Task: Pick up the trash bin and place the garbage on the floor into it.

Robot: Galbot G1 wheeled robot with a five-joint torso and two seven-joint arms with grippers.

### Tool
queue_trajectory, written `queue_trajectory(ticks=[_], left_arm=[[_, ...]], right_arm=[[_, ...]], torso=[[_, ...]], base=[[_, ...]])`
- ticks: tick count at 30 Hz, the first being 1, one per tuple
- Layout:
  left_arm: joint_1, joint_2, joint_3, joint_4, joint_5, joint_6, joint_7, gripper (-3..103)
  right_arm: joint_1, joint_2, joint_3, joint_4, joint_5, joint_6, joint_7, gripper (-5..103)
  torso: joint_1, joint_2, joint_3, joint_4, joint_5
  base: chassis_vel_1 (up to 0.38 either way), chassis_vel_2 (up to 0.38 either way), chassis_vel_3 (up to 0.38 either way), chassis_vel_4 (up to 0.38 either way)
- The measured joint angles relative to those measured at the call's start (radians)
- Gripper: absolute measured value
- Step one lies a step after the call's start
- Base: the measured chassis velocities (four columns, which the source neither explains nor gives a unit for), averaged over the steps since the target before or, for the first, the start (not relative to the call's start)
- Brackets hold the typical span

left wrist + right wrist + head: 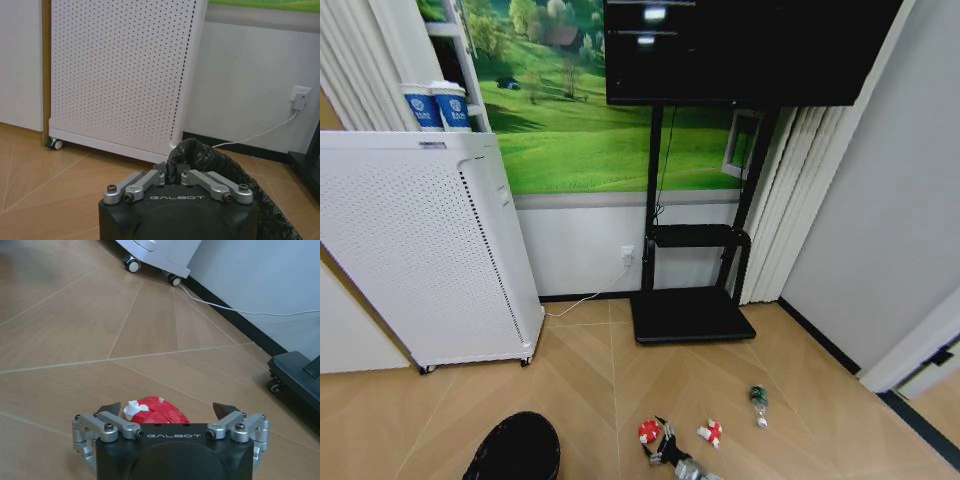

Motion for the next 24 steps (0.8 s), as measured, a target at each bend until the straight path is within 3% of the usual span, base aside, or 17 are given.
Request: queue_trajectory(ticks=[14, 24], left_arm=[[0.005, -0.003, 0.001, -0.007, -0.005, -0.001, 0.004, 8], [0.007, 0.000, -0.003, -0.003, -0.017, -0.005, 0.010, 8]], right_arm=[[0.005, 0.031, -0.015, -0.018, -0.093, -0.063, 0.118, 100], [0.005, 0.035, -0.026, -0.051, -0.125, -0.065, 0.123, 100]], torso=[[0.000, 0.000, 0.000, 0.0001, 0.0000], [0.000, 0.000, 0.000, 0.0000, -0.0002]], base=[[0.000, 0.000, 0.000, 0.000], [0.000, 0.000, 0.000, 0.000]])
